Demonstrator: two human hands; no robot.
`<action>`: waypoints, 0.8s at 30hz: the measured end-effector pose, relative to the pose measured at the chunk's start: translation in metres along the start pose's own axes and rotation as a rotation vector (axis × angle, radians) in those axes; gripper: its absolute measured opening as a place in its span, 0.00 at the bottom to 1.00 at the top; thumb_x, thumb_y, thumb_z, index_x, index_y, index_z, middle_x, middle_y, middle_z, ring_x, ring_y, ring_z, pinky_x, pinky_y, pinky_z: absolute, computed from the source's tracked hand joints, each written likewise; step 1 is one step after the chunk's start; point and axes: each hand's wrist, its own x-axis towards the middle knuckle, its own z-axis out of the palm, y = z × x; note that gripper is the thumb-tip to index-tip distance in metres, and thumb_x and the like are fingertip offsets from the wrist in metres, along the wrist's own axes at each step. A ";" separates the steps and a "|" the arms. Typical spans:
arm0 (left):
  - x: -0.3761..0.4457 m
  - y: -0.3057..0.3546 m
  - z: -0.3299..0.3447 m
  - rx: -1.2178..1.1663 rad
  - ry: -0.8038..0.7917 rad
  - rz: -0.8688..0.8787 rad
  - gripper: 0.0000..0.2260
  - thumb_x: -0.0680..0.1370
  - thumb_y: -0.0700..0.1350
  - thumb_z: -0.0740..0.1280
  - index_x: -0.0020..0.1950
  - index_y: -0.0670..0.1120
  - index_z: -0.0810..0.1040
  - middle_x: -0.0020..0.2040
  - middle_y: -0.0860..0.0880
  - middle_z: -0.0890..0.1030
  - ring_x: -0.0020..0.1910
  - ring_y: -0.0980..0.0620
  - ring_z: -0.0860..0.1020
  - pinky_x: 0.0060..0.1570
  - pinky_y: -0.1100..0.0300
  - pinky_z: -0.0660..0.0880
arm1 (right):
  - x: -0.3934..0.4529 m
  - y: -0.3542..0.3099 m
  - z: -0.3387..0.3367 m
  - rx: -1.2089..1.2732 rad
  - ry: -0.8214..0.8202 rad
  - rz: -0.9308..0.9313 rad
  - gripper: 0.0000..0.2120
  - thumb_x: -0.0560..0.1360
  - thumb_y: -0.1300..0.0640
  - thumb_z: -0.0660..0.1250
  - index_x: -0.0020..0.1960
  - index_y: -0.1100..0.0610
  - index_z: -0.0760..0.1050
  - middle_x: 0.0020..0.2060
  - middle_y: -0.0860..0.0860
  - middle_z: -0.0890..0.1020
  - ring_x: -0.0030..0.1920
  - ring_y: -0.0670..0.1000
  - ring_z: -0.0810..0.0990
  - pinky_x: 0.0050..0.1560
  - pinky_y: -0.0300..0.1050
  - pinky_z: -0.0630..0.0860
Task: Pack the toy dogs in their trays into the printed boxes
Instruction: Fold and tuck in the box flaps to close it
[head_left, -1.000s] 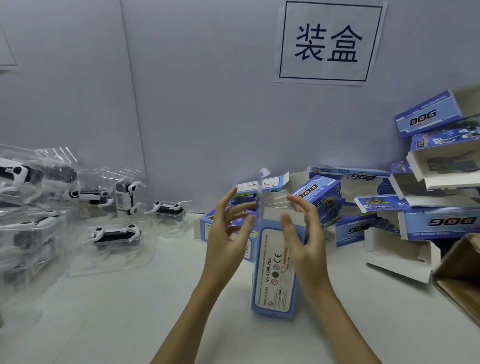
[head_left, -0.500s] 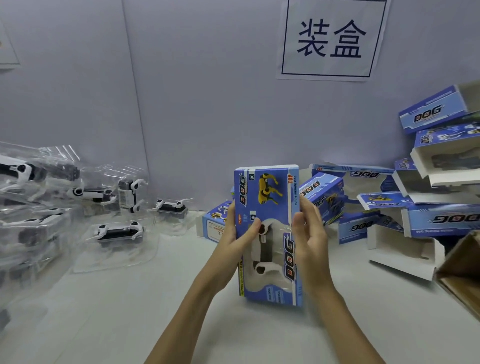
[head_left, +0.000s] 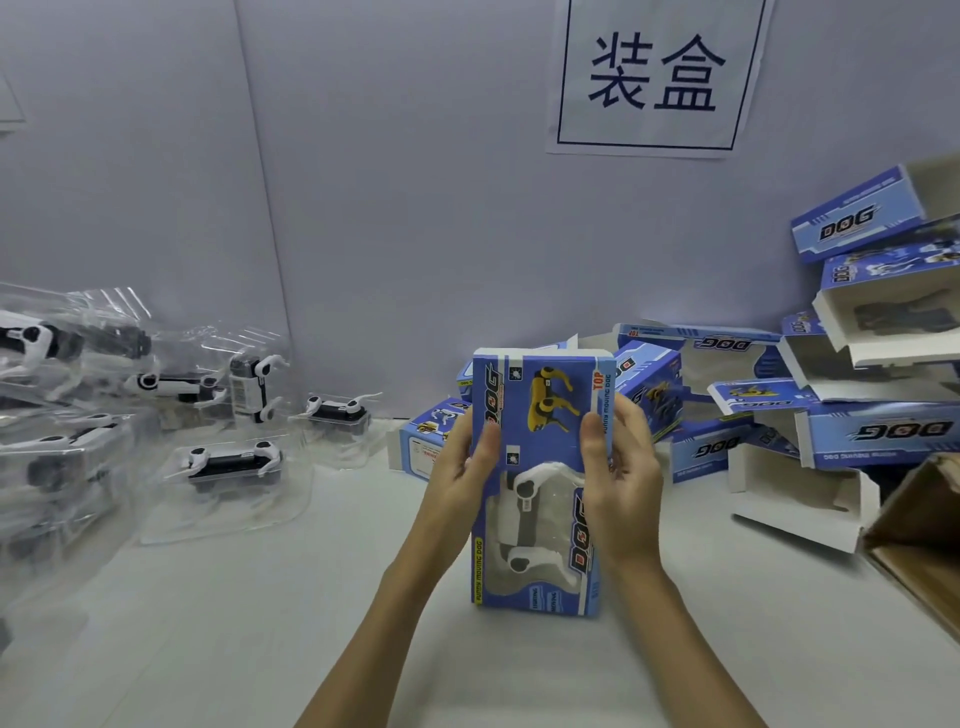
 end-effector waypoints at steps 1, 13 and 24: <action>0.000 0.001 0.001 -0.011 0.019 -0.007 0.24 0.72 0.70 0.65 0.61 0.58 0.77 0.55 0.58 0.86 0.55 0.55 0.85 0.43 0.64 0.82 | 0.000 -0.001 -0.001 -0.014 0.013 -0.016 0.12 0.84 0.45 0.62 0.62 0.48 0.79 0.56 0.47 0.81 0.58 0.47 0.80 0.55 0.43 0.78; 0.002 -0.005 0.007 -0.008 0.069 0.072 0.18 0.80 0.60 0.64 0.61 0.48 0.76 0.58 0.49 0.85 0.59 0.46 0.85 0.42 0.59 0.84 | 0.002 -0.003 -0.003 -0.046 0.016 -0.012 0.12 0.85 0.47 0.63 0.43 0.45 0.73 0.34 0.38 0.72 0.35 0.42 0.72 0.37 0.29 0.67; 0.002 0.006 0.002 0.161 0.255 0.289 0.22 0.87 0.54 0.52 0.58 0.49 0.86 0.55 0.51 0.82 0.56 0.53 0.81 0.52 0.65 0.76 | -0.015 -0.006 0.011 -0.182 -0.134 -0.018 0.37 0.77 0.30 0.65 0.80 0.48 0.66 0.78 0.48 0.66 0.79 0.47 0.65 0.76 0.44 0.67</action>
